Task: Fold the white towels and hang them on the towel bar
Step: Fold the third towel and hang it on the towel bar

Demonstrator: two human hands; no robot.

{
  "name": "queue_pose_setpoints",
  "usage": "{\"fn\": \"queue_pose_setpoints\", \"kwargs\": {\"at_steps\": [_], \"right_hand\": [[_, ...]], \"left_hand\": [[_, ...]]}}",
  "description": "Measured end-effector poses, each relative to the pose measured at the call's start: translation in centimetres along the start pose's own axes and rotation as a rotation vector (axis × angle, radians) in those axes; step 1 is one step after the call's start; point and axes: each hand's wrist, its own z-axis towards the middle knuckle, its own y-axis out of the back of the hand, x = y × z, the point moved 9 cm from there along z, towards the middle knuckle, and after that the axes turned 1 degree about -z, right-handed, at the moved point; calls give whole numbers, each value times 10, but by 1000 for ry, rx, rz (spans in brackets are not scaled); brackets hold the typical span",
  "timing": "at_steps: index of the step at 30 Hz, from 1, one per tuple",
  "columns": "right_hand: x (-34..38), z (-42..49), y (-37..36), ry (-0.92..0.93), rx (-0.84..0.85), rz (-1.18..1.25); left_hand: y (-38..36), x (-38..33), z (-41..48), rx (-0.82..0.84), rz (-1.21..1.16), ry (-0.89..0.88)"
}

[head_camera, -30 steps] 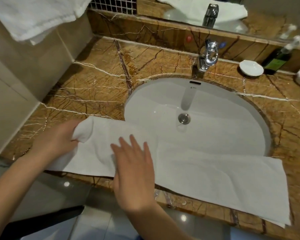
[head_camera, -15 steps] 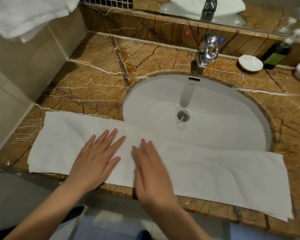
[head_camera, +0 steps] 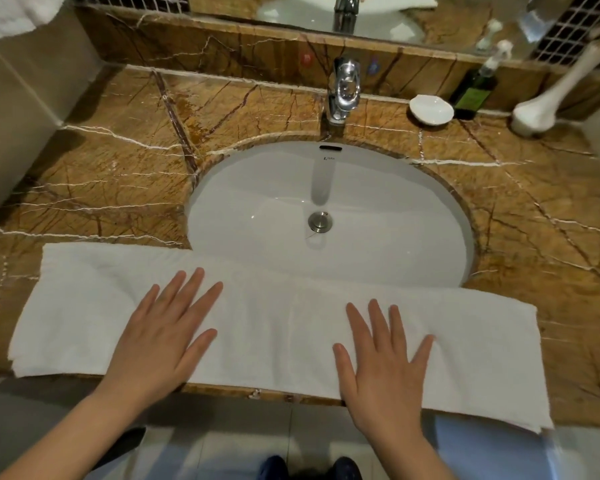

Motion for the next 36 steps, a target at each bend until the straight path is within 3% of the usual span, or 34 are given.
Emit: {"fn": "queue_pose_setpoints", "kwargs": {"at_steps": [5,11,15,18,23,29,32,36], "right_hand": [[-37,-6,4,-39,-34,6],[-62,7,30,96,-118,91],[-121,21,40,25,-141,35],[-157,25,38,-3,-121,55],[-171,35,40,98,-106,75],[-189,38,71,243,-128,337],[-202,25,78,339,-123,161],[-207,13,80,438,-94,29]], "left_hand": [[12,-49,8,-14,36,-111],[16,-186,24,-78,-105,-341],[0,-265,41,-31,-108,-478],[-19,-289,53,10,-35,-514],[-27,-299,61,19,38,-508],[-1,-334,62,-79,-9,-598],[14,-370,56,-173,-63,-739],[17,-402,59,-160,-40,-829]]}}
